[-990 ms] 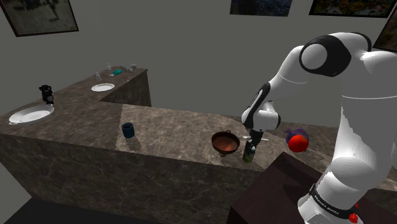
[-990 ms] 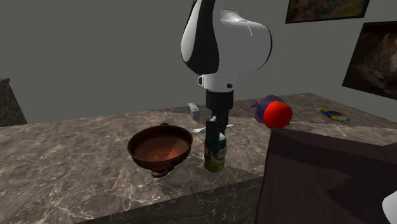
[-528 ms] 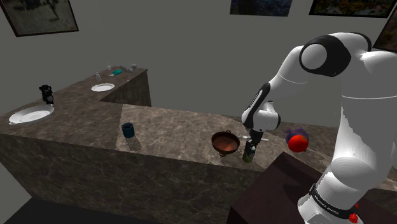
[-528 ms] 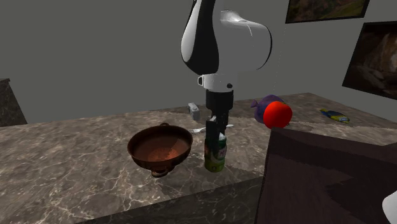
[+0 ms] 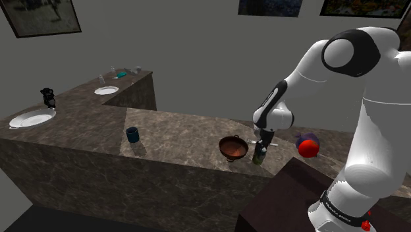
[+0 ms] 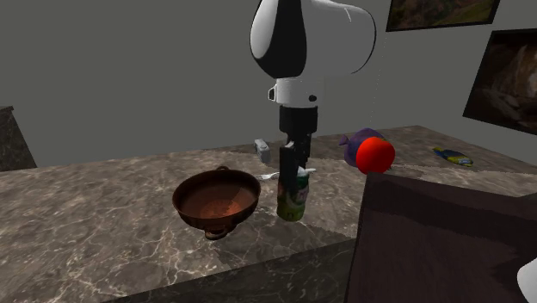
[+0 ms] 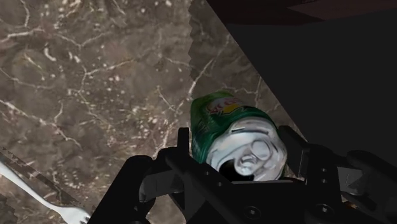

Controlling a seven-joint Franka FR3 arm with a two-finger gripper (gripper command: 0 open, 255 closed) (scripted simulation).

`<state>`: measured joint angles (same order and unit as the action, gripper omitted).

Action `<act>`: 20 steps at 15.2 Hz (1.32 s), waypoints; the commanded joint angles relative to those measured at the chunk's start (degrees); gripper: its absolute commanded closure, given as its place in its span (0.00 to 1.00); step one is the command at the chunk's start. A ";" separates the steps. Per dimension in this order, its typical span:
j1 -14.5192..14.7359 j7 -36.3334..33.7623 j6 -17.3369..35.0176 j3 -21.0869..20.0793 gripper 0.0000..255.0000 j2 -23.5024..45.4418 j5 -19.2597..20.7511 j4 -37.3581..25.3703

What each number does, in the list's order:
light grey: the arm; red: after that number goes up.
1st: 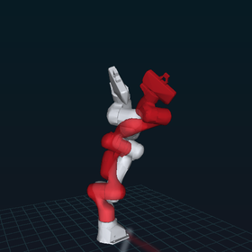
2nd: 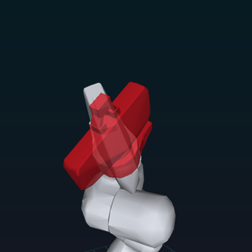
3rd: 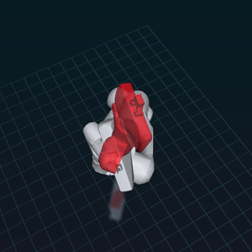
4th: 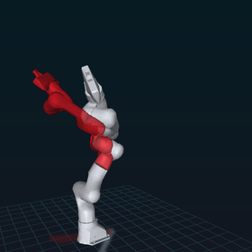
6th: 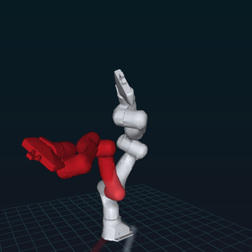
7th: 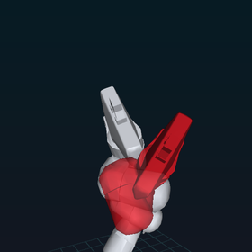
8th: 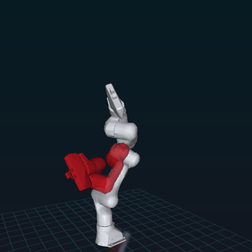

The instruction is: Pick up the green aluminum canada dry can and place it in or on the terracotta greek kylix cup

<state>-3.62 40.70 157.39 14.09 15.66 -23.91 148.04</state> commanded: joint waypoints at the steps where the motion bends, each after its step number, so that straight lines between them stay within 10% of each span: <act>1: 0.80 -1.46 -1.19 1.07 1.00 -1.82 1.75 0.49; 20: 2.44 -14.13 -15.92 5.79 1.00 -19.24 17.96 1.35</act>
<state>-1.09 27.01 142.34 19.86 -2.82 -6.53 149.54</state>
